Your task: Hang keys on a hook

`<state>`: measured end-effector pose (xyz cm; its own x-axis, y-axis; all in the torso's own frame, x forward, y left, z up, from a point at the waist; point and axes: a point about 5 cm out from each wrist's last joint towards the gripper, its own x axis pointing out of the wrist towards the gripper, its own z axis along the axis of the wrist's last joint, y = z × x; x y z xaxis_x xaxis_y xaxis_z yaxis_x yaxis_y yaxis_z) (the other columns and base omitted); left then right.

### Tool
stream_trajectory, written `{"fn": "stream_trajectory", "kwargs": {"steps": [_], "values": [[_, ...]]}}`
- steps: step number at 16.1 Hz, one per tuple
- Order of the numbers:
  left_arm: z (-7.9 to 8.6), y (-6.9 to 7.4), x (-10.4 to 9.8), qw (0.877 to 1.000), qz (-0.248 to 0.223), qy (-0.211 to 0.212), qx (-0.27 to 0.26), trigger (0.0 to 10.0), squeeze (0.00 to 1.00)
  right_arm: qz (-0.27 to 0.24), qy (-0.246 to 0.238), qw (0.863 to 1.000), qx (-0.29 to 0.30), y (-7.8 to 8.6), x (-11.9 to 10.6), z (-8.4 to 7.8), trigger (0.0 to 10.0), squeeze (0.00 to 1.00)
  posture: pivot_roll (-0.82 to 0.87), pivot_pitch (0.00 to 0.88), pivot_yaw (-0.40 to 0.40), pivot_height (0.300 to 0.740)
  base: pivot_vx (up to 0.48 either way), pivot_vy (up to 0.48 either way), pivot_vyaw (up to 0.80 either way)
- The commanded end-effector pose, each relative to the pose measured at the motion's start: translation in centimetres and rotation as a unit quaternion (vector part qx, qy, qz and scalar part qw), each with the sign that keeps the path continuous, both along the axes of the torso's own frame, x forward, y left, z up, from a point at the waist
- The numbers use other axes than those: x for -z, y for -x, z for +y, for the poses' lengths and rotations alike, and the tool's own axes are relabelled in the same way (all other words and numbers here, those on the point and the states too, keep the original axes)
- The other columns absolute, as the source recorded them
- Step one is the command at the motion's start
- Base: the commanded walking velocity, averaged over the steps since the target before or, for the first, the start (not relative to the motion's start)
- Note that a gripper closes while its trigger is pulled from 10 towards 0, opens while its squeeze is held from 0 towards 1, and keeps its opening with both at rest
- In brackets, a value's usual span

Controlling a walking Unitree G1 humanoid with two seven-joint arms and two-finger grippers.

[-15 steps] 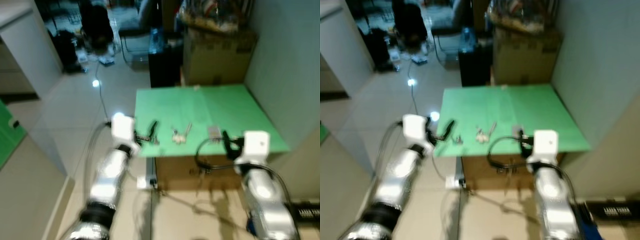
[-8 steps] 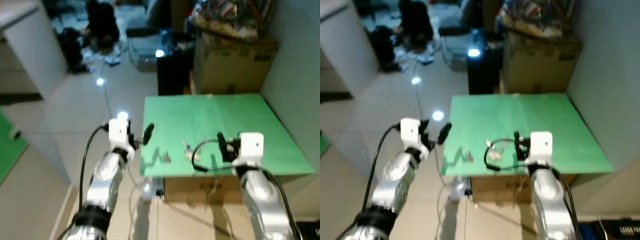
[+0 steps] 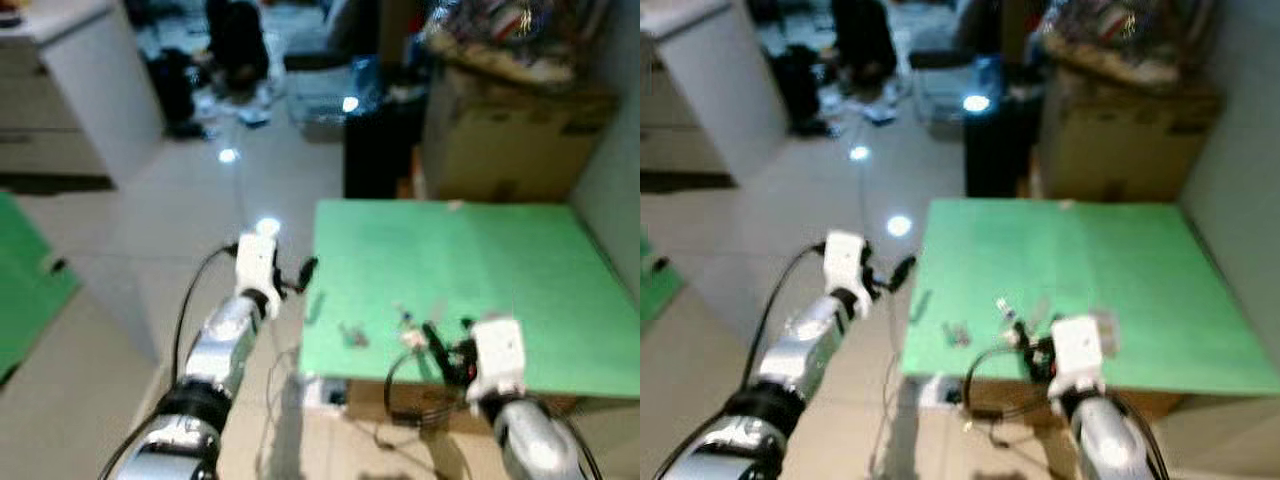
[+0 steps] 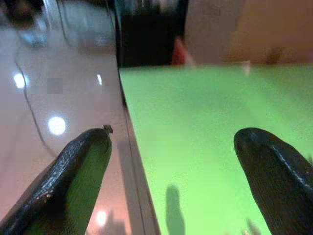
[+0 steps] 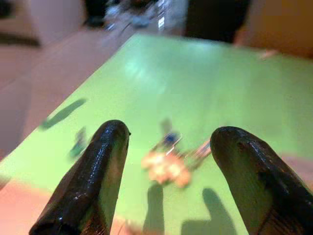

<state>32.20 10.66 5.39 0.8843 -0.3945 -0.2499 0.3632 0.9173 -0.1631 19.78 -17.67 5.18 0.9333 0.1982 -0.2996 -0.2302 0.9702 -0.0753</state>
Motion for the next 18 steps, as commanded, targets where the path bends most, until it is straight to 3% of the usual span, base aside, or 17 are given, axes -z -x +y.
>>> {"fn": "stream_trajectory", "kwargs": {"steps": [1, 3, 5, 8, 10, 13, 18], "values": [[-1.4, 0.3, 1.1, 0.998, 0.060, 0.018, 0.029, 10.0, 0.00, 0.002, -0.004, 1.000, -0.021, 0.0, 0.0, 0.3, 10.0, 0.00, -0.20, 0.104, 0.119, 0.732, 0.000, 0.000, 0.00], [-2.8, 1.4, 2.7, 0.994, 0.090, 0.006, 0.059, 10.0, 0.00, 0.005, 0.024, 0.999, -0.032, 0.4, 0.4, 0.0, 10.0, 0.00, -0.22, 0.136, 0.136, 0.732, 0.000, 0.000, 0.00], [-3.7, 2.2, 3.3, 0.992, 0.094, 0.015, 0.084, 10.0, 0.00, 0.000, 0.022, 0.999, -0.035, 1.6, -0.2, 0.4, 10.0, 0.00, -0.25, 0.155, 0.153, 0.732, 0.000, 0.000, 0.00], [-4.3, 2.9, 4.0, 0.992, 0.081, -0.005, 0.095, 10.0, 0.00, 0.011, 0.023, 0.999, -0.037, 4.2, 0.5, 1.5, 10.0, 0.00, -0.28, 0.196, 0.169, 0.732, 0.000, 0.000, 0.00], [-5.1, 2.4, 3.4, 0.994, 0.060, -0.010, 0.093, 10.0, 0.00, 0.017, 0.033, 0.998, -0.049, 5.8, 0.8, 2.5, 10.0, 0.00, -0.30, 0.217, 0.180, 0.732, 0.000, 0.000, 0.00], [-5.4, 1.5, 2.5, 0.996, 0.033, -0.025, 0.076, 10.0, 0.00, 0.020, 0.035, 0.998, -0.040, 6.9, 0.3, 2.8, 10.0, 0.00, -0.33, 0.227, 0.186, 0.732, 0.000, 0.000, 0.00], [-4.6, 1.3, 2.4, 0.997, 0.014, -0.037, 0.060, 10.0, 0.00, 0.020, 0.037, 0.999, -0.028, 6.9, 0.2, 2.8, 10.0, 0.00, -0.32, 0.220, 0.180, 0.732, 0.000, 0.000, 0.00]]}}
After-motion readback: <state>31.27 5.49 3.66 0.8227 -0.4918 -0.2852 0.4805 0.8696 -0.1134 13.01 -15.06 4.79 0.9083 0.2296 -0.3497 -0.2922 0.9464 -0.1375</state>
